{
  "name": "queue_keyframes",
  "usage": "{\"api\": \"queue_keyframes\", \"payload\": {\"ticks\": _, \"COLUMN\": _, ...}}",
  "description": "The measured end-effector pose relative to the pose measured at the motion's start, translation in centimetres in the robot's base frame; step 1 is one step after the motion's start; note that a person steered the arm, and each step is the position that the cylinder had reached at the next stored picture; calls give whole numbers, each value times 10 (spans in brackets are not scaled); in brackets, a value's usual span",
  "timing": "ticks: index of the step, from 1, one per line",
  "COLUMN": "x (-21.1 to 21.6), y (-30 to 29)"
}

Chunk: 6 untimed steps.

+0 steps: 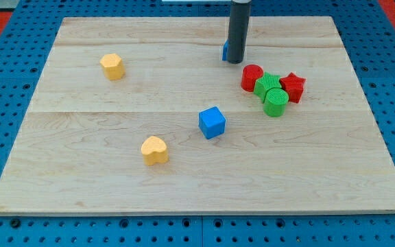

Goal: Nudge the blue triangle left a bit

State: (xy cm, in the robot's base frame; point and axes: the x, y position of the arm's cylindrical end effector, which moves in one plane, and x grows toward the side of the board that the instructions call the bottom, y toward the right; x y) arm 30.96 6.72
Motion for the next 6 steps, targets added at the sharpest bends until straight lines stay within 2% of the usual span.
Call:
{"api": "queue_keyframes", "payload": {"ticks": 2, "x": 0, "y": 41}}
{"api": "queue_keyframes", "payload": {"ticks": 3, "x": -17, "y": 54}}
{"api": "queue_keyframes", "payload": {"ticks": 4, "x": -51, "y": 56}}
{"api": "queue_keyframes", "payload": {"ticks": 6, "x": -58, "y": 16}}
